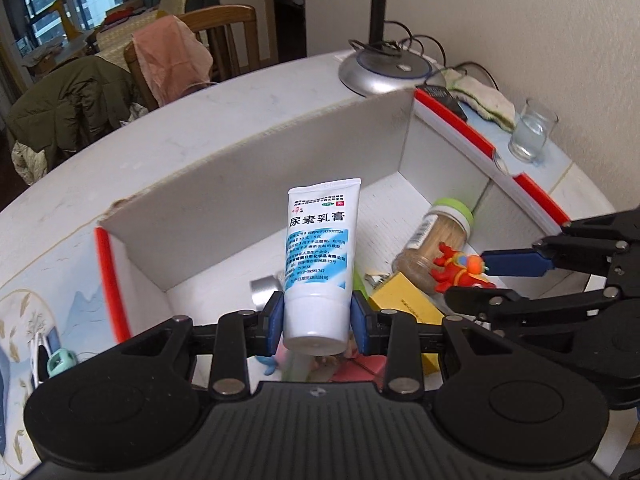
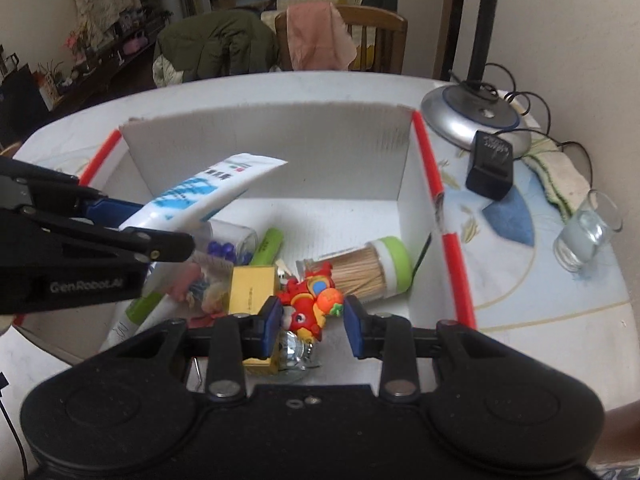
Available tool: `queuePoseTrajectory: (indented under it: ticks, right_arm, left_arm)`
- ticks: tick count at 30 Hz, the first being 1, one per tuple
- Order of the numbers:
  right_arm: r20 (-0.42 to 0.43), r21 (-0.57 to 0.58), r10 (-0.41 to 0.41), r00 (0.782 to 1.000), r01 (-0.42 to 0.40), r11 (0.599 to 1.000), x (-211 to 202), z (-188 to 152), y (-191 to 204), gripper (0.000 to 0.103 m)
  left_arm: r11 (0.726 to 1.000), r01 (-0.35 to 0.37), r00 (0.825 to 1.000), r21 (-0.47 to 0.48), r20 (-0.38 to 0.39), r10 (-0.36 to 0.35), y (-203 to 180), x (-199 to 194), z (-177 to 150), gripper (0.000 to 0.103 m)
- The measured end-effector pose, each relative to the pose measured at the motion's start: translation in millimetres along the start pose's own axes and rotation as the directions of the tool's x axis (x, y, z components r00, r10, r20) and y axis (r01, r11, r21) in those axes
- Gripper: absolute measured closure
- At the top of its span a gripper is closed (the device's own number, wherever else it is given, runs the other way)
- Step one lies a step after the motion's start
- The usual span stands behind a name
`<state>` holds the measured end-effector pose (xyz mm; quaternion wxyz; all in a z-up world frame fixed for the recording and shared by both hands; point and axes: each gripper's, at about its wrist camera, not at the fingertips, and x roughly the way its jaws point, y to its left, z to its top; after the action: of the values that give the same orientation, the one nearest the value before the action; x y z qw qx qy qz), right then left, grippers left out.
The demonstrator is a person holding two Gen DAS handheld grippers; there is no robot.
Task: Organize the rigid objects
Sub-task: 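Carry the cream tube and dragon keychain into the red box, then open both tools to drop the cream tube and keychain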
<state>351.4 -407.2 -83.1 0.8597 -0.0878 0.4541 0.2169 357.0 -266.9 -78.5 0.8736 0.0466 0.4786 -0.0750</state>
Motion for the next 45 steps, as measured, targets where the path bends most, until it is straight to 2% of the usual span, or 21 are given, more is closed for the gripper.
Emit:
queuePoseTrajectory:
  ticks: [4, 14, 26, 29, 35, 45]
  right_arm:
    - [-0.023, 0.002, 0.008, 1.000, -0.008, 1.000, 8, 0, -2, 0.070]
    - [-0.051, 0.010, 0.015, 0.999, -0.014, 1.000, 16, -1, -2, 0.068]
    - [-0.027, 0.037, 0.026, 0.999, -0.025, 0.999, 0, -4, -1, 0.065]
    - [-0.014, 0.048, 0.023, 1.000, -0.022, 0.999, -7, -4, 0, 0.057]
    - [0.008, 0.066, 0.022, 1.000, -0.023, 0.998, -21, -6, 3, 0.053]
    - [0.074, 0.055, 0.032, 0.997, -0.036, 0.998, -55, -4, 28, 0.049]
  left_arm:
    - [1.000, 0.015, 1.000, 0.007, -0.028, -0.015, -4, 8, -3, 0.070]
    - [0.999, 0.022, 0.999, 0.037, -0.033, -0.021, -10, 10, -2, 0.069]
    - [0.998, 0.060, 0.998, 0.024, -0.029, -0.059, -5, 3, -8, 0.068]
    - [0.997, 0.073, 0.997, 0.014, -0.019, -0.072, -3, -2, -11, 0.068]
    - [0.996, 0.095, 0.995, 0.005, 0.011, -0.095, 0, -18, -14, 0.067]
    - [0.994, 0.107, 0.991, -0.032, 0.091, -0.103, 21, -62, -28, 0.056]
